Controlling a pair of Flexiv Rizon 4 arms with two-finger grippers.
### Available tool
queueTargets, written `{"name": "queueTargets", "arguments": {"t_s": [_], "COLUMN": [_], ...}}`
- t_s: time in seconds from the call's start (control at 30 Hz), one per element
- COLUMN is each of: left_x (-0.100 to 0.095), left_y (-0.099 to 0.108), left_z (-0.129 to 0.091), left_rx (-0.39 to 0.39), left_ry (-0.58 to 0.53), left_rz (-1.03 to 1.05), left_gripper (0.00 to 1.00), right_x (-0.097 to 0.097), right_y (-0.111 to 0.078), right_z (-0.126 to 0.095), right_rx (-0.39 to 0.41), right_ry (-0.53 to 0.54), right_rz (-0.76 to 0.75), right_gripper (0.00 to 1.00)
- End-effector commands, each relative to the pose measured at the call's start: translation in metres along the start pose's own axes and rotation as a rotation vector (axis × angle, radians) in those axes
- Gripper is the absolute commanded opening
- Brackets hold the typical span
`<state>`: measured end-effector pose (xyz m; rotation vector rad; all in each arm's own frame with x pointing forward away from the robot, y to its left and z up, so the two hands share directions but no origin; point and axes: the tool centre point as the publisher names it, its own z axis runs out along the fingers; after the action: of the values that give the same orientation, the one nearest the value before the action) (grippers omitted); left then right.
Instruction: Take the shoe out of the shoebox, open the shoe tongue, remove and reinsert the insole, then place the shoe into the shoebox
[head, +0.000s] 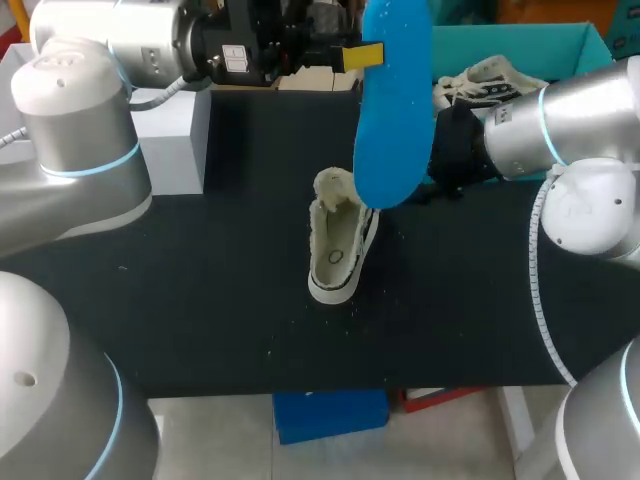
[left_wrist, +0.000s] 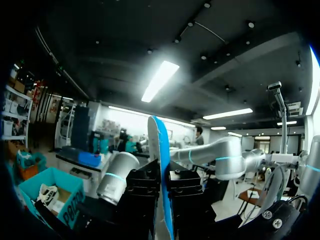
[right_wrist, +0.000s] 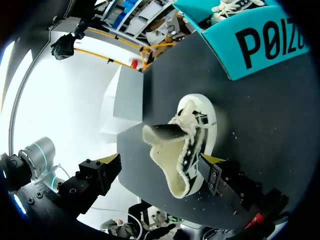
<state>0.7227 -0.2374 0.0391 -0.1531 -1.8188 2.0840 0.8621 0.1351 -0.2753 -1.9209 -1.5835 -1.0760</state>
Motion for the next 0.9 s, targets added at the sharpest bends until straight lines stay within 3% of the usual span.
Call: {"name": "queueTargets", "arguments": {"t_s": [0.03,0.13,0.23,0.3,0.33,0.9], "left_x": [0.000,-0.001,0.004,0.009,0.010,0.009], "left_y": [0.001,0.001,0.007,0.017,0.025,0.031], "left_z": [0.001,0.001,0.002,0.003,0.003,0.003], "left_rx": [-0.001,-0.034,-0.263,-0.458,-0.503,-0.512], "left_ry": [-0.001,-0.016,-0.102,-0.175,-0.212,-0.216], "left_rz": [0.001,0.075,0.364,0.558,0.596,0.592], "left_gripper": [0.00,0.00,0.00,0.00,0.00,0.00], "right_x": [0.000,0.006,0.011,0.011,0.011,0.011], "right_y": [0.004,0.009,0.012,0.012,0.012,0.012], "right_z": [-0.010,-0.013,-0.016,-0.016,-0.016,-0.016], "right_rx": [0.030,0.033,0.043,0.043,0.043,0.043], "right_ry": [0.344,0.368,0.416,0.416,0.416,0.416], "right_rz": [0.048,0.055,0.086,0.086,0.086,0.086], "right_gripper": [1.00,1.00,1.00,1.00,1.00,1.00]}}
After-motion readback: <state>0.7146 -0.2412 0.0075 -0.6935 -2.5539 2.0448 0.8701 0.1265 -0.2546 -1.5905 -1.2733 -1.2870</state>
